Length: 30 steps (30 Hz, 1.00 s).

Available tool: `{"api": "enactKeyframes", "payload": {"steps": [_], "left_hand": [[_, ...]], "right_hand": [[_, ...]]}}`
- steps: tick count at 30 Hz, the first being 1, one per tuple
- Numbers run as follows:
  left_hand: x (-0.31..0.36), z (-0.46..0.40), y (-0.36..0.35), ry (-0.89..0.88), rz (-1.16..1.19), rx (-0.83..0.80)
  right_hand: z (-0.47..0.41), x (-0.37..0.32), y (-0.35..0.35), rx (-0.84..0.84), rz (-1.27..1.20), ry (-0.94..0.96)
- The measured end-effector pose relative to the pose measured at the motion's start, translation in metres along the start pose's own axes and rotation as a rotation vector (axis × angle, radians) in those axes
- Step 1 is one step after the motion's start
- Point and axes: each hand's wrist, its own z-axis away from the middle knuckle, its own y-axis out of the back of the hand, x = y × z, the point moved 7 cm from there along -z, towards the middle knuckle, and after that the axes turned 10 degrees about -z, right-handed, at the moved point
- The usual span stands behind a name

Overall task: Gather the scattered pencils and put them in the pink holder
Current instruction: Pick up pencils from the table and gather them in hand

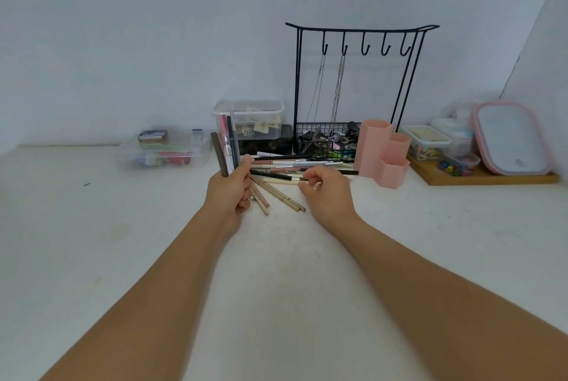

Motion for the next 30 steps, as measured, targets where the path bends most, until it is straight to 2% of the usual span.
{"api": "enactKeyframes", "payload": {"steps": [9, 16, 22, 25, 30], "left_hand": [[0.002, 0.000, 0.001, 0.002, -0.018, -0.027], [-0.001, -0.004, 0.000, 0.004, -0.066, 0.052], [-0.002, -0.006, -0.001, -0.023, -0.092, 0.057], [-0.002, -0.006, 0.003, 0.008, -0.062, 0.110], [-0.002, -0.013, 0.013, 0.038, 0.069, 0.143]], "right_hand": [[-0.016, -0.022, -0.030, -0.203, 0.335, 0.175], [-0.023, -0.017, -0.031, -0.193, 0.361, 0.141], [-0.026, -0.015, -0.032, -0.207, 0.358, 0.110], [-0.027, -0.010, -0.029, -0.159, 0.231, 0.087], [-0.025, -0.004, -0.004, 0.058, -0.164, -0.021]]}}
